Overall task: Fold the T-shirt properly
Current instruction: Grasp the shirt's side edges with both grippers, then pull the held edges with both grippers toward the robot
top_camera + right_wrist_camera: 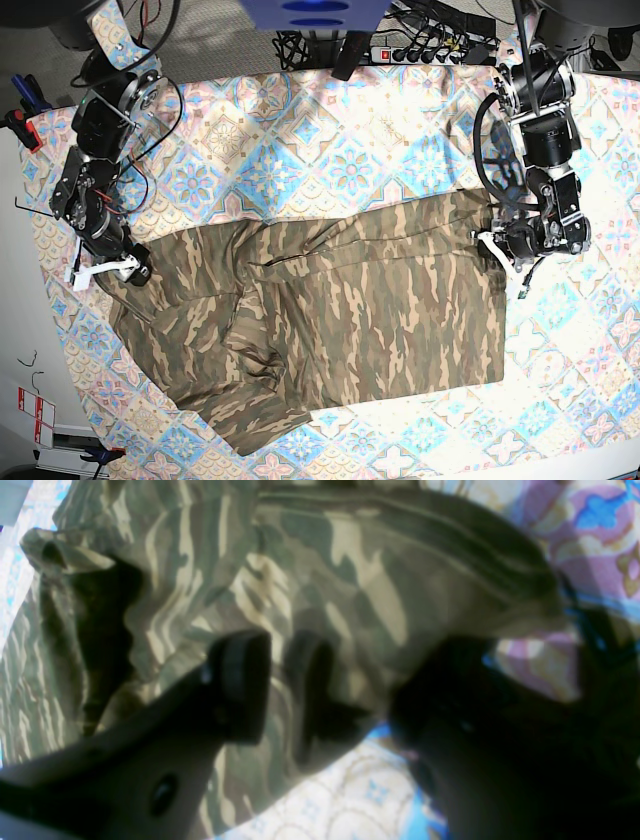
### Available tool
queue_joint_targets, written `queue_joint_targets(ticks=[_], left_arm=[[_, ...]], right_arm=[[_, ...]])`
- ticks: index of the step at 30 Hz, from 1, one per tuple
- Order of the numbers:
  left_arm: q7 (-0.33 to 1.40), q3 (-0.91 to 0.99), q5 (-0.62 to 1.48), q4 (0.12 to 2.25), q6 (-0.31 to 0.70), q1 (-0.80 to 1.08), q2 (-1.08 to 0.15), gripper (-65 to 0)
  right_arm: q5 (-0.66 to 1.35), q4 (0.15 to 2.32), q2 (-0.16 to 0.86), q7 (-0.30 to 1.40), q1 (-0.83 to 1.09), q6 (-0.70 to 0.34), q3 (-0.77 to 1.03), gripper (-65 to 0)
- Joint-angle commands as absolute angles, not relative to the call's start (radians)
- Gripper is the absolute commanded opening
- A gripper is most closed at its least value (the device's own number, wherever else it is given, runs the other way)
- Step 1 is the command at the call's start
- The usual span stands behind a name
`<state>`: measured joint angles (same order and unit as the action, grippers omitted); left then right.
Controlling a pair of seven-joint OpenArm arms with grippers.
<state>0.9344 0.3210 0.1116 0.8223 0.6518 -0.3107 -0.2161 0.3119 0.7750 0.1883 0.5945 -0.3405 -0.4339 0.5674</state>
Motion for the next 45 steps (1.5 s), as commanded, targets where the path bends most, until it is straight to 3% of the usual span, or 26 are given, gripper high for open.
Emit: queue_joint_targets(ticks=[1, 4, 10, 22, 26, 35, 45], left_arm=[[1.098, 0.298, 0.074, 0.786, 0.698, -0.266, -0.154, -57.6], [1.096, 0.298, 0.074, 0.786, 0.698, -0.266, -0.154, -57.6], [1.09, 0.298, 0.074, 0.788, 0.698, -0.266, -0.156, -57.6], [1.095, 0.292, 0.073, 0.783, 0.698, -0.358, -0.15, -57.6], [1.089, 0.196, 0.074, 0.782, 0.698, -0.331, -0.15, -57.9], [1.063, 0.171, 0.082, 0.788, 0.698, -0.26, -0.15, -62.4], [1.056, 0.171, 0.084, 0.814, 0.698, -0.17, -0.156, -62.6]], right_arm=[[0.326, 0.789, 0.205, 0.575, -0.364, -0.443, 0.565, -26.6], [0.326, 0.786, 0.206, 0.573, -0.364, -0.443, 0.565, -26.8], [0.326, 0.783, 0.206, 0.568, -0.381, -0.444, 0.524, -36.5], [0.326, 0.782, 0.208, 0.565, -0.394, -0.444, 0.449, -36.7], [0.325, 0.782, 0.208, 0.57, -0.389, -0.444, 0.446, -37.7], [0.323, 0.782, 0.208, 0.642, -0.386, -0.444, 0.444, -61.3], [0.321, 0.929, 0.208, 0.665, -0.232, -0.444, 0.444, -62.4]])
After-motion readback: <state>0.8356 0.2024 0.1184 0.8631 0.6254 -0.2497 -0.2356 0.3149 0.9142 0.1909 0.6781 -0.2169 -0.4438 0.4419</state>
